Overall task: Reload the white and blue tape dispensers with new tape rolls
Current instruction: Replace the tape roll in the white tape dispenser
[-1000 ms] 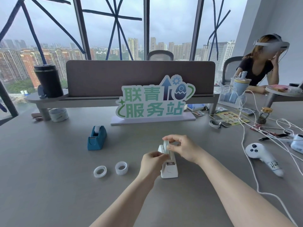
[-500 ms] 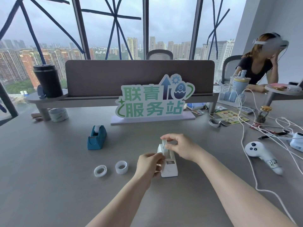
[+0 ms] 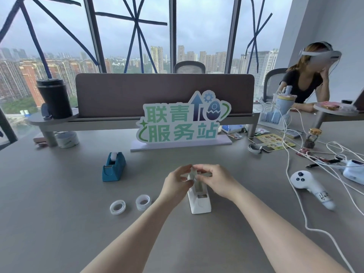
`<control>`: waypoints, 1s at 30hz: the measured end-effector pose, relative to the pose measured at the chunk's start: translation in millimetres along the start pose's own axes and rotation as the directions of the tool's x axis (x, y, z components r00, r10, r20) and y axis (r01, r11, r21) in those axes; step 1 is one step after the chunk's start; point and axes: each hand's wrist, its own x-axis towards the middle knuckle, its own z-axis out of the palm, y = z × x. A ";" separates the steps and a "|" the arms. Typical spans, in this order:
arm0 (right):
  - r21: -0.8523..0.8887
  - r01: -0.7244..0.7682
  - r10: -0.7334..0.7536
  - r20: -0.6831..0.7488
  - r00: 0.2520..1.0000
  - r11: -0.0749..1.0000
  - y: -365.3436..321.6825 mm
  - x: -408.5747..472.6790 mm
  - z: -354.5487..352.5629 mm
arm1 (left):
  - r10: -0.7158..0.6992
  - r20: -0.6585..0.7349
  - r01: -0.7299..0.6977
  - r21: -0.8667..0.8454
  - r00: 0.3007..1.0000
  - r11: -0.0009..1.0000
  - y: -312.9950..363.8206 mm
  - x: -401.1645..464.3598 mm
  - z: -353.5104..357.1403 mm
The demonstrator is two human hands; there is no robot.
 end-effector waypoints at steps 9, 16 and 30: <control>0.014 -0.051 0.053 -0.178 0.983 0.999 7.1 -5.8 9.3 | 0.050 -0.069 -0.044 0.096 0.996 0.994 -1.7 9.3 3.3; 0.027 -0.064 0.069 -0.302 0.951 0.998 8.1 -8.1 14.4 | 0.060 0.016 -0.061 0.069 0.998 0.996 -5.0 8.0 -1.1; 0.124 -0.161 0.187 -0.235 0.954 0.979 -5.1 -5.4 11.9 | 0.168 -0.091 -0.144 0.225 0.982 0.964 -1.1 3.4 4.1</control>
